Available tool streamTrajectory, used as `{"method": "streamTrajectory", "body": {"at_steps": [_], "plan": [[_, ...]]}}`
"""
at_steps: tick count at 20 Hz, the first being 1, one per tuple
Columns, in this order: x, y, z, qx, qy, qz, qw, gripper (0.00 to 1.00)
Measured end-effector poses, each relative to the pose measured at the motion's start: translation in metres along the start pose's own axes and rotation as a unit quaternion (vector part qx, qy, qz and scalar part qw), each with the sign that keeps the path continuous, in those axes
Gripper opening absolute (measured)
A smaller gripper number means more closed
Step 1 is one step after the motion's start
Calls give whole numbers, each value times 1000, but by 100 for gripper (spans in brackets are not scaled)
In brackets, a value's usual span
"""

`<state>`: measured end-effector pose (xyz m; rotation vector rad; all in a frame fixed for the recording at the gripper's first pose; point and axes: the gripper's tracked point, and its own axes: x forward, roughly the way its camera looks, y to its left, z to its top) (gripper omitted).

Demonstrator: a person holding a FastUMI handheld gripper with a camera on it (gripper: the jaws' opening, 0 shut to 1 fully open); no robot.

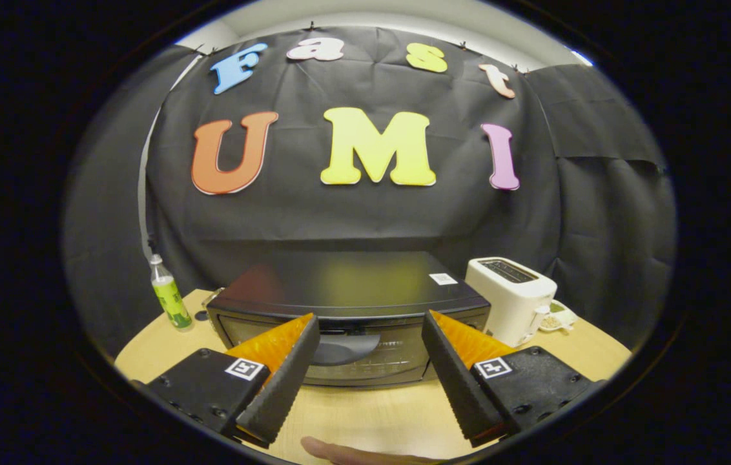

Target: Open the toaster oven, put the food inside, and close the toaster oven door.

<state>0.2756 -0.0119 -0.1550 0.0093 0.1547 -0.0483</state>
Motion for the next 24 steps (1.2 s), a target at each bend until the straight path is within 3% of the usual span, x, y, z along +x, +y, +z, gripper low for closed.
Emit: {"method": "streamTrajectory", "body": {"at_steps": [4, 11, 14, 19, 24], "plan": [[25, 9, -12, -13, 8, -7, 1000, 100], [22, 16, -14, 20, -3, -4, 1000, 100], [9, 15, -22, 39, -1, 7, 999, 100], [-27, 12, -43, -8, -3, 9, 1000, 100], [-57, 10, -83, 6, 59, 19, 998, 100]]}}
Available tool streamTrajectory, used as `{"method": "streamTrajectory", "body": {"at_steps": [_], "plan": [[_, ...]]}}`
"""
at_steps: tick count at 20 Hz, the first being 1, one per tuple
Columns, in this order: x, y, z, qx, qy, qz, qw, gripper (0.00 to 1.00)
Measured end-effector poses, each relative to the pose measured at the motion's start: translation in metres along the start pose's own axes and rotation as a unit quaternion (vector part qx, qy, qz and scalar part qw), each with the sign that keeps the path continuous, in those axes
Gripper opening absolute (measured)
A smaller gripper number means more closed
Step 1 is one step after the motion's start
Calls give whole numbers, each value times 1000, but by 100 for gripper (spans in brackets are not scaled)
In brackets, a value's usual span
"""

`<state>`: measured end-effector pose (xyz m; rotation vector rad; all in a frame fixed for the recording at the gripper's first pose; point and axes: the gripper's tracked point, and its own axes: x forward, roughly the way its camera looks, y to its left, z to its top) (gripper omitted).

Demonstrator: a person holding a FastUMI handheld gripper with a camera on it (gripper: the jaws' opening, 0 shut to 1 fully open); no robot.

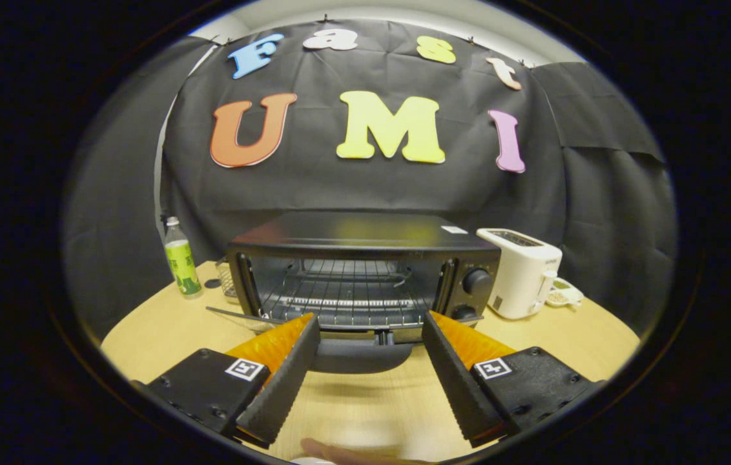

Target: Open the toaster oven, put the food inside, and close the toaster oven door.

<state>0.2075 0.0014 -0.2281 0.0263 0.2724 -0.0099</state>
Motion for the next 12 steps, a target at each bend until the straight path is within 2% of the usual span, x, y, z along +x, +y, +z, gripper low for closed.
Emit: {"method": "streamTrajectory", "body": {"at_steps": [3, 12], "plan": [[-9, 1, -24, 2, 40, 12, 999, 100], [-24, 5, -68, -29, 104, 22, 994, 100]]}}
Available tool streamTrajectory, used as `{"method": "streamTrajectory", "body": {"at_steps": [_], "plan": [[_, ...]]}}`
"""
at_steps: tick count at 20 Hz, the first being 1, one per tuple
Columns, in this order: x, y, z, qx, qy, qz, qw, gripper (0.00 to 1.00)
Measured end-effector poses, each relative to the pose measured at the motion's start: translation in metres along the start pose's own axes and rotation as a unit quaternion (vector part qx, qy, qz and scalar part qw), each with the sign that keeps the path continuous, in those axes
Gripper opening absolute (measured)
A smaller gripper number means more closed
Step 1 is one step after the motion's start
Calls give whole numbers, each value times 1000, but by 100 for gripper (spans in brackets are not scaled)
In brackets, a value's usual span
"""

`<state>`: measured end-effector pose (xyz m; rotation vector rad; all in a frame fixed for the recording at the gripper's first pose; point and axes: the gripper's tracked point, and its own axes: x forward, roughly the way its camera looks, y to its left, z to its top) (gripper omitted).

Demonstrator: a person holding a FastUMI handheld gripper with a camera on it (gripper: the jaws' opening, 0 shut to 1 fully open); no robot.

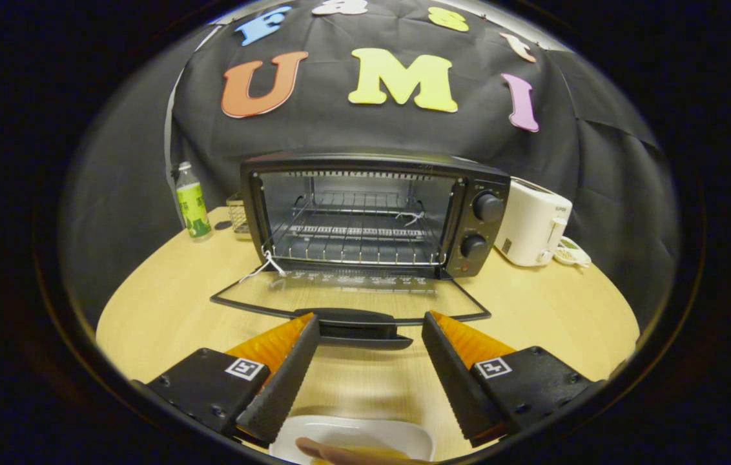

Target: Open the toaster oven, put the food inside, and close the toaster oven door.

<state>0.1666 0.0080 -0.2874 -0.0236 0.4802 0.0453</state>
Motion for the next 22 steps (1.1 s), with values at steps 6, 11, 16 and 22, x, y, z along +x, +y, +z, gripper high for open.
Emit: {"method": "streamTrajectory", "body": {"at_steps": [6, 11, 16, 22], "plan": [[-58, 7, 1, -11, -21, 29, 999, 100], [-108, 2, -18, -25, -45, 25, 998, 100], [-134, -7, -57, 10, -49, 6, 999, 100], [-133, -6, -106, 46, -31, 0, 998, 100]]}}
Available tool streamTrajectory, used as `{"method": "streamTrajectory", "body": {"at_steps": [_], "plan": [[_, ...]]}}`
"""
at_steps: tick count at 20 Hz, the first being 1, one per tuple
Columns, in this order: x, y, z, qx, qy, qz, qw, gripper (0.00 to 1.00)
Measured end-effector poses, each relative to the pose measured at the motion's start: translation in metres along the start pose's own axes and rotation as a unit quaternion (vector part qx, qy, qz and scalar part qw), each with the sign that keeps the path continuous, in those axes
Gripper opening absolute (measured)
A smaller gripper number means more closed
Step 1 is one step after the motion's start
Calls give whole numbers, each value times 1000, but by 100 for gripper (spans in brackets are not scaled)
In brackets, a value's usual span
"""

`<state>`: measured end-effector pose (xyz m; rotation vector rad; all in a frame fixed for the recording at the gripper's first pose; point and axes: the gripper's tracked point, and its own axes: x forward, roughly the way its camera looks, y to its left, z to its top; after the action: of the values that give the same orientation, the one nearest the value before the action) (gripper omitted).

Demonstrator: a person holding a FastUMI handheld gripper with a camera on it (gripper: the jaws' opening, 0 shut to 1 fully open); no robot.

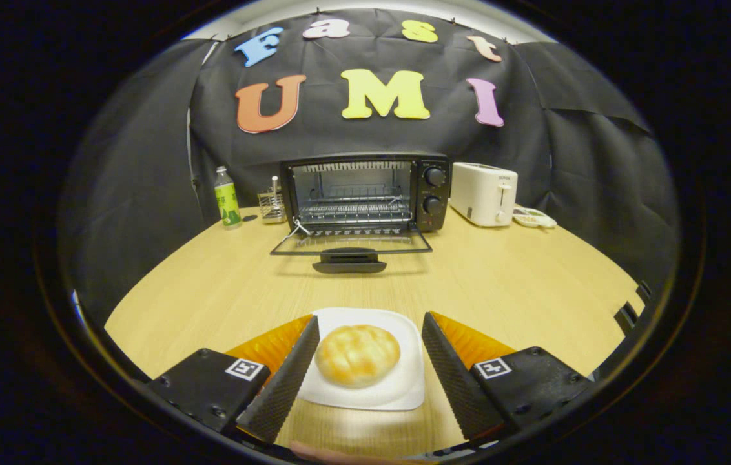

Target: Open the toaster oven, put the food inside, and close the toaster oven door.

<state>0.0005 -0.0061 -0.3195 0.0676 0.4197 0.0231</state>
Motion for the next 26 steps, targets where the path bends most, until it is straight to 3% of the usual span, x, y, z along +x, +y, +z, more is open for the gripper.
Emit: {"method": "streamTrajectory", "body": {"at_steps": [13, 15, 20, 26], "plan": [[7, 8, -41, -9, 35, -1, 999, 100], [9, 8, -36, -1, 31, 2, 1000, 99], [-1, 10, -16, 22, 11, 11, 1000, 85], [-9, 15, 44, 51, -68, 27, 996, 83]]}}
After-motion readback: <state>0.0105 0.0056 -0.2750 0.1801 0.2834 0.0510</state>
